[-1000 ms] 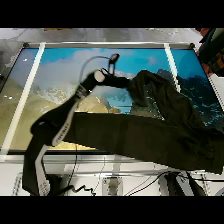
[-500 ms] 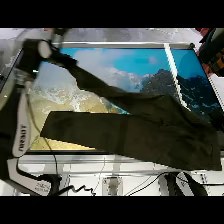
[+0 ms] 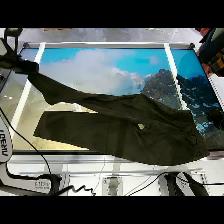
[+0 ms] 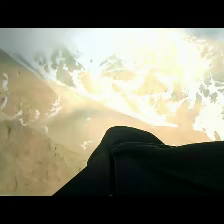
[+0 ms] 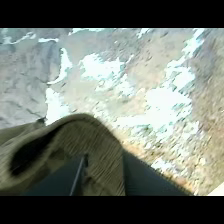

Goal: Fold the clothes and pants, and hang the long-sleeved shirts on hangers.

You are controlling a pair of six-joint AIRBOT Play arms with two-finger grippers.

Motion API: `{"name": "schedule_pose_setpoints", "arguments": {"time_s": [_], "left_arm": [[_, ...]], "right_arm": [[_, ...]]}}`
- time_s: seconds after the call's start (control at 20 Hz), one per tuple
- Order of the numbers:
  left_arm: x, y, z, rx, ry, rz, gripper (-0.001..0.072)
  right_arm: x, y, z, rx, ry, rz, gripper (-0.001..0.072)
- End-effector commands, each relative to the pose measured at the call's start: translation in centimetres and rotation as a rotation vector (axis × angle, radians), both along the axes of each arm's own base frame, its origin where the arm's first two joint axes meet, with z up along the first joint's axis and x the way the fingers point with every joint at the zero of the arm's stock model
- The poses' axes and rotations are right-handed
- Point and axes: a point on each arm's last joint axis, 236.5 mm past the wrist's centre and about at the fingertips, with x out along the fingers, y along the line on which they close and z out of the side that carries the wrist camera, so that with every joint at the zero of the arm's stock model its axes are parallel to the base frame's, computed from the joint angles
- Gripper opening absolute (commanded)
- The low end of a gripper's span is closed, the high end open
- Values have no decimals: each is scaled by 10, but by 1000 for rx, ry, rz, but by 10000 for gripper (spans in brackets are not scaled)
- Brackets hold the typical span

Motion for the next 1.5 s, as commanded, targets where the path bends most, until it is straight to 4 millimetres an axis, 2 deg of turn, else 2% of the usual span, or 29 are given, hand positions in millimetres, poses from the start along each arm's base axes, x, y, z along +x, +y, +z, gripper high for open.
{"name": "schedule_pose_setpoints", "arguments": {"time_s": [0.0, 0.05, 0.1, 0.2, 0.25, 0.3, 0.35, 0.4, 0.45, 0.55, 0.6, 0.65, 0.8, 1.0, 1.2, 1.3, 1.35, 1.4, 1.45], "left_arm": [[-4, 13, -46, -4, 82, 25, 20], [0, 13, -62, -5, 99, 21, 19], [1, 12, -76, -7, 125, 19, 19], [3, 13, -101, -13, 177, 19, 19], [4, 13, -110, -14, 197, 19, 19], [5, 13, -118, -16, 211, 19, 19], [5, 12, -123, -20, 222, 19, 19], [5, 11, -127, -25, 229, 18, 20], [6, 10, -129, -29, 233, 17, 20], [6, 9, -130, -37, 233, 15, 20], [6, 9, -130, -37, 233, 16, 20], [6, 9, -130, -37, 232, 16, 20], [7, 3, -131, -62, 230, 11, 20], [8, -5, -131, -96, 226, 5, 19], [7, -5, -131, -96, 227, 5, 20], [8, -5, -131, -95, 224, 5, 19], [9, -5, -131, -94, 218, 4, 19], [12, -4, -130, -93, 208, 3, 19], [14, -4, -129, -92, 199, 2, 20]], "right_arm": [[6, -7, -17, 7, 65, 28, 294], [8, -8, -28, 40, 114, 45, 323], [11, -3, -38, 81, 184, 110, 323], [13, 18, -51, 205, 324, 319, 312], [9, 37, -52, 298, 390, 484, 246], [1, 53, -49, 378, 439, 642, 244], [1, 57, -50, 389, 452, 741, 244], [8, 54, -53, 372, 430, 758, 256], [15, 55, -57, 355, 408, 776, 334], [17, 52, -61, 288, 409, 867, 539], [22, 49, -62, 245, 400, 905, 594], [29, 46, -62, 212, 381, 907, 615], [60, 34, -62, 74, 325, 904, 622], [87, 52, -74, -48, 324, 1068, 622], [113, 50, -91, -162, 337, 1094, 620], [132, 41, -89, -235, 294, 1058, 602], [139, 40, -89, -243, 267, 1039, 545], [142, 39, -90, -244, 259, 1030, 434], [143, 40, -92, -237, 255, 1026, 242]]}}
